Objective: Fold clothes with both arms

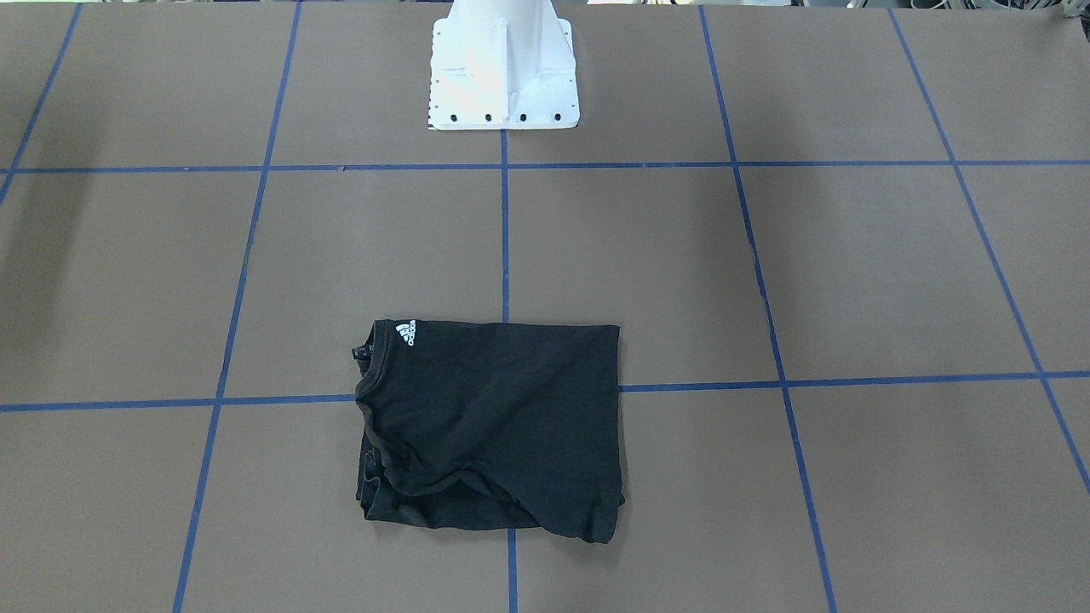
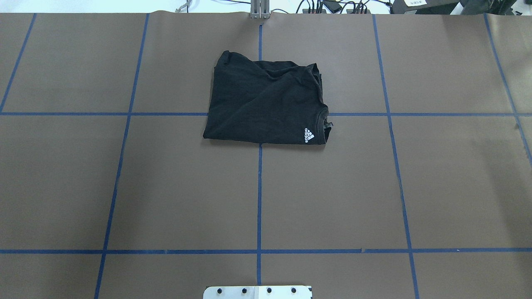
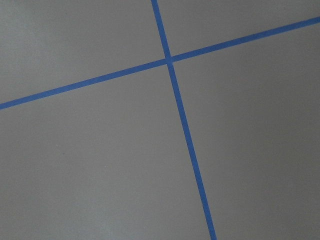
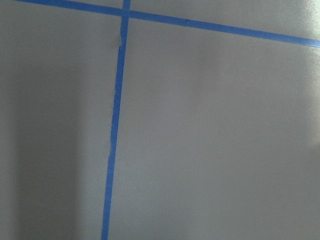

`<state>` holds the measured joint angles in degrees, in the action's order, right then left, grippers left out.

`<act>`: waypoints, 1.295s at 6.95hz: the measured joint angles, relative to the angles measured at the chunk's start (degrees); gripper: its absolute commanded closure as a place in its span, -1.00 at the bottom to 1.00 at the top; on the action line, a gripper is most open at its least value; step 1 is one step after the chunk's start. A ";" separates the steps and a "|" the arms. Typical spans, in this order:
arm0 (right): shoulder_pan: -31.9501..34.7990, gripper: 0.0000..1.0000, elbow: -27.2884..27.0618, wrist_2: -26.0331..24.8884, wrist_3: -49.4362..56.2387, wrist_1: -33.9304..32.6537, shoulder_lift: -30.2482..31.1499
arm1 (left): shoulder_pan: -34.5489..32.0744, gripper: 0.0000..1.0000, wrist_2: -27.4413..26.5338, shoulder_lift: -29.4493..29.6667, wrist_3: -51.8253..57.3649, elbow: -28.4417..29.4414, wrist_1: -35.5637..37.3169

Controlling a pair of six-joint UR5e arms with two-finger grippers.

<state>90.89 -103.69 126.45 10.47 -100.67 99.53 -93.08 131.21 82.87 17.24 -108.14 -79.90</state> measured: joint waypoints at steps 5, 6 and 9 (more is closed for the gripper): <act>-0.01 -1.00 -0.02 0.36 0.08 0.11 -0.04 | -0.17 -1.00 -0.51 -1.14 -0.15 -0.26 -0.26; -0.01 -1.00 -0.02 0.32 0.08 0.12 -0.04 | -0.17 -1.00 -0.52 -1.14 -0.18 -0.25 -0.26; -0.01 -1.00 -0.10 0.37 0.08 0.12 -0.04 | -0.16 -1.00 -0.51 -1.11 -0.18 -0.14 -0.26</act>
<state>90.88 -103.79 126.82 10.55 -100.55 99.49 -93.24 130.69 81.76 17.05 -108.28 -80.16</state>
